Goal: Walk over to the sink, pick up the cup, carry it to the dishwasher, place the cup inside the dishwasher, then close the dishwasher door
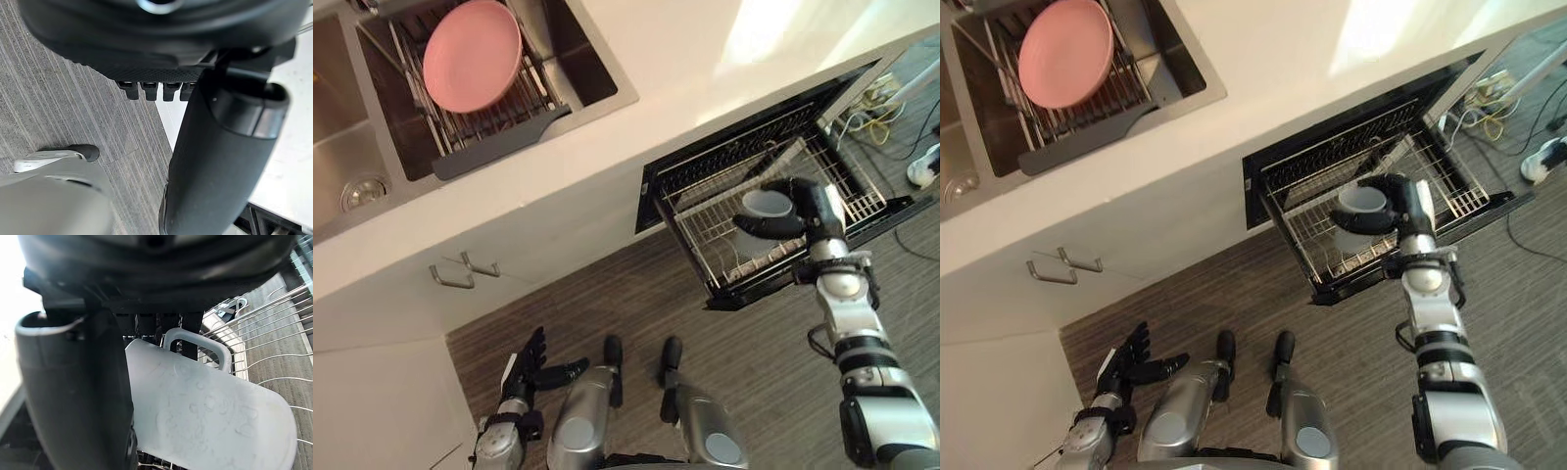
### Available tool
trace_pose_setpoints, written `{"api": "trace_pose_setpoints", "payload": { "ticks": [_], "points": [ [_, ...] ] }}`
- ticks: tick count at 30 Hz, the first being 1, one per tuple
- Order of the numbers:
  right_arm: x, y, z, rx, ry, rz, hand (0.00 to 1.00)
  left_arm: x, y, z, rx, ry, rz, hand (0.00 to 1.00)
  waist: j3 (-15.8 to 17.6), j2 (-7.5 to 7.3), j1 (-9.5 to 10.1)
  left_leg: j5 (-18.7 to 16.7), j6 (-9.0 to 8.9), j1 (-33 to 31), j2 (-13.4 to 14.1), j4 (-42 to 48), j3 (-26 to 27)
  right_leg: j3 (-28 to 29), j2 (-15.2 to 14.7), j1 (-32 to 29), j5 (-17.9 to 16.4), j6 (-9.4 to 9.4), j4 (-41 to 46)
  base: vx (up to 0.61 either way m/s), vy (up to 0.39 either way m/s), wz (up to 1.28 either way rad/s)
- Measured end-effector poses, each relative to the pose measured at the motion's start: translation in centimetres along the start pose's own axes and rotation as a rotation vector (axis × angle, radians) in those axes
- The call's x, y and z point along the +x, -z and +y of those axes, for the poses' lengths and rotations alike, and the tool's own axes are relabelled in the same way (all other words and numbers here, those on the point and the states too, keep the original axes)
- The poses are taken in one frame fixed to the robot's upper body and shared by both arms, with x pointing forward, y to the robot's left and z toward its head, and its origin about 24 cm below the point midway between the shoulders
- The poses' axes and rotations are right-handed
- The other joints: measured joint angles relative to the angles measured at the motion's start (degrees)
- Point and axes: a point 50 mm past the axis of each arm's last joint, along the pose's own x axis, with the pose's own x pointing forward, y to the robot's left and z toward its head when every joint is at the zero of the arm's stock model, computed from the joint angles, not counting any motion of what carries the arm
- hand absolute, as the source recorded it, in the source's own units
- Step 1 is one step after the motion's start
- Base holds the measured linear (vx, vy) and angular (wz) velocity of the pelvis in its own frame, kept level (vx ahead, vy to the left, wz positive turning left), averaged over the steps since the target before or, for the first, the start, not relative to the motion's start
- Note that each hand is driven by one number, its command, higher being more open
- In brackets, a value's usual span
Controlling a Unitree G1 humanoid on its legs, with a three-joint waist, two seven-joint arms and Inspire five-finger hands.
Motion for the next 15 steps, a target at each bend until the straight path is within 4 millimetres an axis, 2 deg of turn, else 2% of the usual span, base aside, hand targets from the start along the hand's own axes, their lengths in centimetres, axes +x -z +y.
{"api": "trace_pose_setpoints", "payload": {
  "ticks": [7, 10, 15],
  "points": [
    [0.8, -0.4, 0.8, -0.019, -0.056, 0.026, 0.0, 1.4, -1.8, -2.1, -0.002, 0.068, -0.072, 1.0, 0.9, 1.59, 1.33, 0.9, 0.31, -3.2, -0.4, -0.4, -0.5, -0.7, -0.6, -4.2, -0.7, -0.21, 2.3, 0.0, 0.01, 0.04],
    [0.7, 0.0, 1.5, -0.047, -0.097, 0.052, 0.0, 1.9, -2.4, -3.0, -0.015, 0.087, -0.096, 1.0, 1.0, 1.67, 1.35, 1.3, 0.31, -3.9, -0.7, -0.5, -1.0, -1.2, -1.2, -6.0, -2.3, -0.22, 5.4, -0.01, 0.013, 0.12],
    [0.7, 0.1, 1.7, -0.097, -0.092, 0.061, 0.0, 2.4, -3.2, -4.1, -0.04, 0.113, -0.122, 1.0, 1.0, 1.68, 1.41, 2.7, 0.09, -4.6, -1.2, -2.0, -1.6, -1.8, -2.1, -8.9, -4.1, -0.46, 9.2, -0.01, -0.001, 0.1]
  ]
}}
